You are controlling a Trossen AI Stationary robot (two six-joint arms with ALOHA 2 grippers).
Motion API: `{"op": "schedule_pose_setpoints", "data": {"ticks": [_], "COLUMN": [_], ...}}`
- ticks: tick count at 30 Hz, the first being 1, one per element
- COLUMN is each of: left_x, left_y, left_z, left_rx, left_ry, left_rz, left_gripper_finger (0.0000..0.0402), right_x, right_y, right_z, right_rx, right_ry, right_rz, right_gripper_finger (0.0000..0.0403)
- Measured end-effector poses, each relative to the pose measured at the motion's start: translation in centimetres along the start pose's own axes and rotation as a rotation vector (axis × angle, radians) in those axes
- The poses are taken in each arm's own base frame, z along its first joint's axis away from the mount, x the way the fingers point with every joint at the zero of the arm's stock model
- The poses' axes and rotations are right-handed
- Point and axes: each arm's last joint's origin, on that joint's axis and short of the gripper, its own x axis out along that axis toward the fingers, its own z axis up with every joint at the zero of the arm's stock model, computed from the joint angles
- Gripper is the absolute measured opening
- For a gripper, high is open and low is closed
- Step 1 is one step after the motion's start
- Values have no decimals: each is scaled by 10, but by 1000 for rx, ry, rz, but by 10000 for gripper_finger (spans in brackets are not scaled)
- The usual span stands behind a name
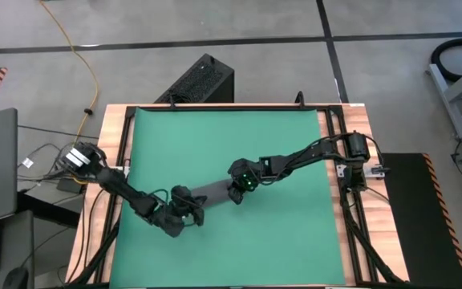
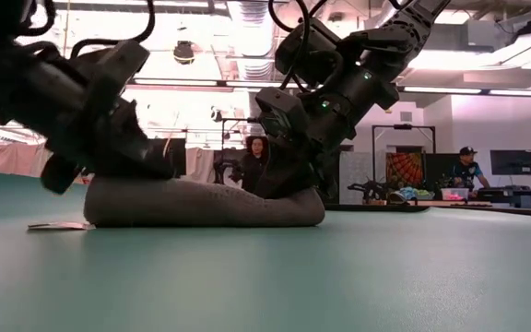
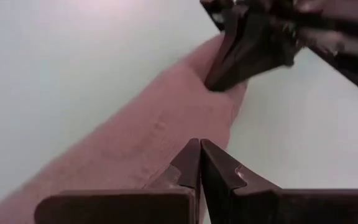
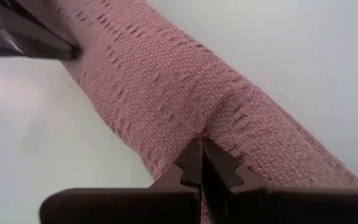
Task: Roll towel
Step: Roll the gray towel
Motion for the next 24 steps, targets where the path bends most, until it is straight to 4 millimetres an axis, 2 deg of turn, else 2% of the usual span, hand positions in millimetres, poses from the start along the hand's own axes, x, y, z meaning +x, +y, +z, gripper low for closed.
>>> {"op": "schedule_pose_setpoints", "data": {"ticks": [7, 11, 19, 24], "left_x": [1, 1, -10, -14], "left_y": [7, 13, 16, 26], "left_z": [-24, -28, -8, 7], "left_rx": [19, 23, 132, 197], "left_ry": [62, 83, 141, 160], "left_rz": [19, 58, 90, 160], "left_gripper_finger": [0, 0, 0, 0], "right_x": [0, 0, 0, -1], "right_y": [0, -1, -1, -2], "right_z": [0, -2, -6, -6], "right_rx": [2, 14, 121, 190], "right_ry": [-2, 17, 7, -18], "right_rz": [-6, -23, -96, -130], "right_gripper_finger": [23, 24, 24, 24]}}
